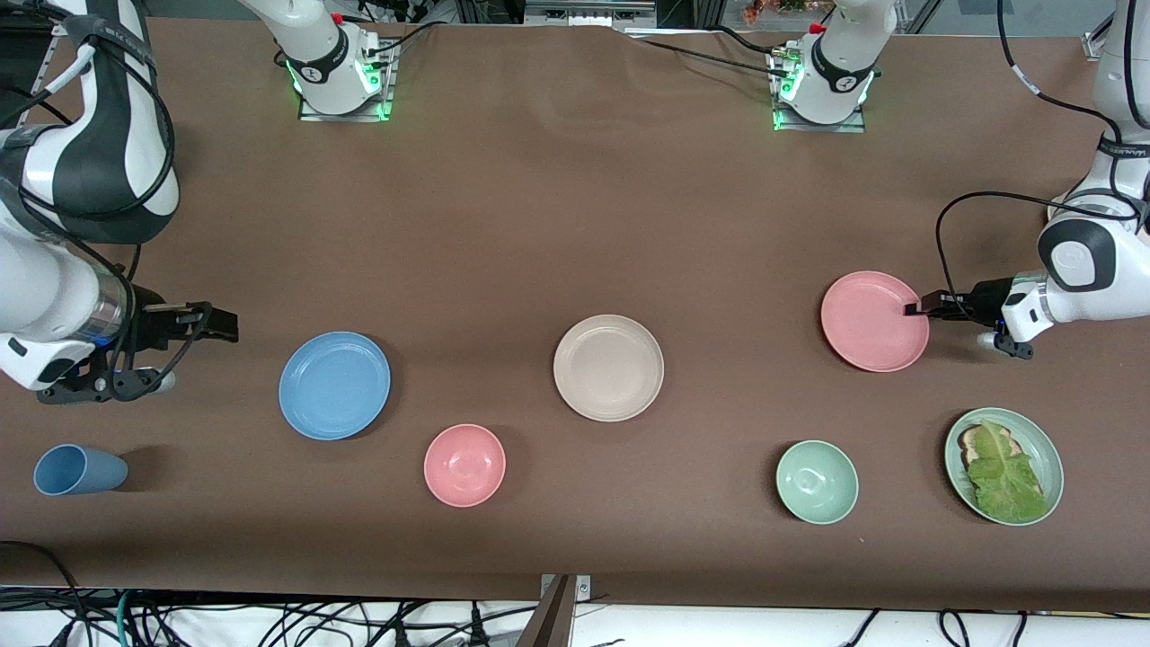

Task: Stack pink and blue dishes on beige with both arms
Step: 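Close the left gripper on the pink plate rim, then carry the pink plate over the beige plate while the right gripper nears the blue plate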

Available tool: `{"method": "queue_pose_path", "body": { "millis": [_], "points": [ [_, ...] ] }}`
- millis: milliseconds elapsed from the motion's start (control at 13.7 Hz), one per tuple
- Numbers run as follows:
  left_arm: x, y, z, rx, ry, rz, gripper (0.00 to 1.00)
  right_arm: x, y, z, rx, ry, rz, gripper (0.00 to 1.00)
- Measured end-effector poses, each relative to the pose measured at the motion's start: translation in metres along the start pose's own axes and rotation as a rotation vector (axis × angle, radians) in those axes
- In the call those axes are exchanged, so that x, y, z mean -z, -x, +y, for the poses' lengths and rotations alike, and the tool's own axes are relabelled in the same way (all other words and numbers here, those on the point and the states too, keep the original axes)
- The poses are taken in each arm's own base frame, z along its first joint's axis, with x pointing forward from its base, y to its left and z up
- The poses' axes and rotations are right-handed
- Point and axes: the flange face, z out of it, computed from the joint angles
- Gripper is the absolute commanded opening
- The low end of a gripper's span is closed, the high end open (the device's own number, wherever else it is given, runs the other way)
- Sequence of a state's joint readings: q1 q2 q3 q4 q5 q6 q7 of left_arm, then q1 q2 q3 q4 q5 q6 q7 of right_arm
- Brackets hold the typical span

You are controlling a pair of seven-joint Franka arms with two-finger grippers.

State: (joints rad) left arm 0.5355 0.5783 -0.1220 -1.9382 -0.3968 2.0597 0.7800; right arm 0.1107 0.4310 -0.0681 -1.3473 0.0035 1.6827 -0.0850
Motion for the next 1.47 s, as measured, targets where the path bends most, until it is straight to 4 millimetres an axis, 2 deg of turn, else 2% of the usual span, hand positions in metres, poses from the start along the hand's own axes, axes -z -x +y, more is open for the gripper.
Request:
{"method": "queue_pose_path", "body": {
  "millis": [147,293,440,586,806,1026,1172,1319,1465],
  "points": [
    [0.009,-0.008,0.010,-0.019,0.013,-0.004,0.00,0.000,0.000,0.000,0.000,0.000,0.000,1.00],
    [0.021,-0.024,0.029,-0.031,0.026,-0.008,0.00,0.000,0.000,0.001,-0.001,0.000,0.000,1.00],
    [0.029,-0.043,0.061,-0.012,0.041,-0.017,0.00,0.001,-0.001,0.002,-0.003,0.001,0.008,1.00],
    [0.028,-0.059,0.101,0.011,0.051,-0.028,0.00,0.000,-0.003,0.005,-0.007,0.002,0.019,1.00],
    [0.003,-0.090,0.179,0.041,0.035,-0.050,0.00,-0.027,-0.017,0.015,-0.020,0.006,0.040,1.00],
    [-0.027,-0.121,0.278,0.068,-0.017,-0.060,0.00,-0.068,-0.037,0.022,-0.029,0.012,0.060,1.00],
    [-0.041,-0.131,0.333,0.094,-0.039,-0.056,0.00,-0.090,-0.046,0.023,-0.028,0.015,0.068,1.00],
    [-0.058,-0.137,0.373,0.109,-0.056,-0.034,0.00,-0.110,-0.054,0.023,-0.027,0.018,0.077,1.00],
    [-0.084,-0.140,0.397,0.129,-0.067,-0.011,0.00,-0.131,-0.061,0.022,-0.026,0.020,0.084,1.00]
  ]
}}
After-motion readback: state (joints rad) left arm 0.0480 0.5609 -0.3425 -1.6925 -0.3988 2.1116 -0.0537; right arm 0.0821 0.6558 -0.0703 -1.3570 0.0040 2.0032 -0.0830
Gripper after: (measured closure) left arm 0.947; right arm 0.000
